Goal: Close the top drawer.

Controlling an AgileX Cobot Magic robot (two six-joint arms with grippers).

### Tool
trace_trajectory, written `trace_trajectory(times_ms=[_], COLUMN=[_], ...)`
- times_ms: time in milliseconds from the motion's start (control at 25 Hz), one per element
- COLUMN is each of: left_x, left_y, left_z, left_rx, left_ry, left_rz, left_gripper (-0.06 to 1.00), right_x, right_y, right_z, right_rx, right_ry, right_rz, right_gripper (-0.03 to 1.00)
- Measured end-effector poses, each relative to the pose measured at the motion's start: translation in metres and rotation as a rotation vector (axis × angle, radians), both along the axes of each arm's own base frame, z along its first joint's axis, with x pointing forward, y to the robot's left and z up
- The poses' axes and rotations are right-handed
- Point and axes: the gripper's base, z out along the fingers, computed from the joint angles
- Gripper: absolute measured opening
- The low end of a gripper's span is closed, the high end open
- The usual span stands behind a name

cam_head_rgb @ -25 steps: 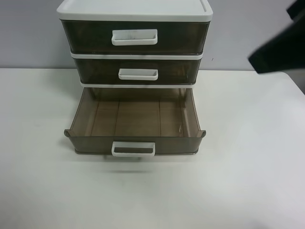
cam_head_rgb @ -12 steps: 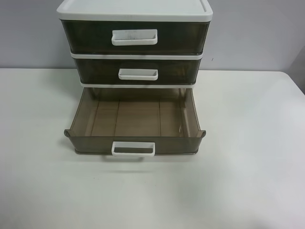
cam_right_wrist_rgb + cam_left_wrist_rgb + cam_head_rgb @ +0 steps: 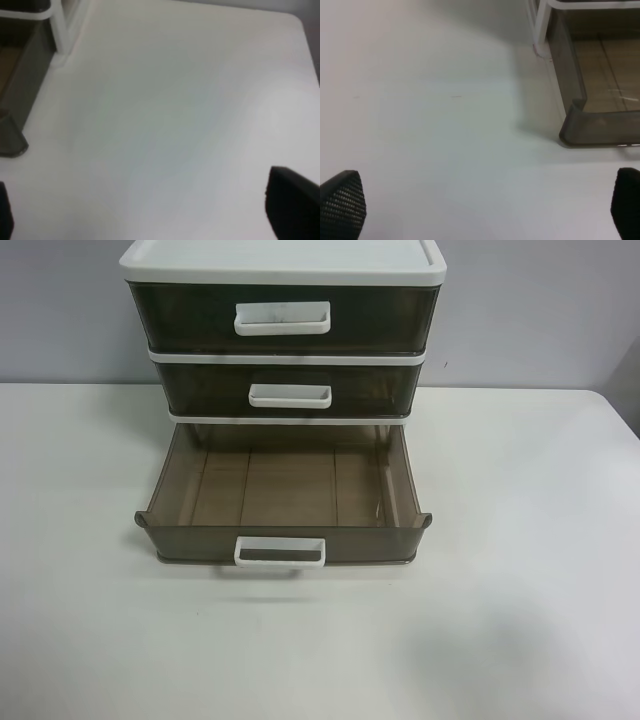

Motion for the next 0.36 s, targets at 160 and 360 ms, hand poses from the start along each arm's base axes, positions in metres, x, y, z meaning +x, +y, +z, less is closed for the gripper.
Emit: trace_trajectory(times_ms=[160,360], left_x=[0.0,0.0], left_y=[0.0,0.0], left_z=[0.0,0.0], left_rx=[0.0,0.0], left_ry=[0.0,0.0], left_rz=[0.0,0.0], left_gripper=[0.99,0.99], right_x=[-0.0003,-0.0009], right_y=[0.0001,0.0021], right_z=[0.0,-0.0002], right_rx=[0.0,0.018], right_ry=[0.0,0.004], right_rz=[-0.027,-0.041], right_gripper=[0.99,0.99])
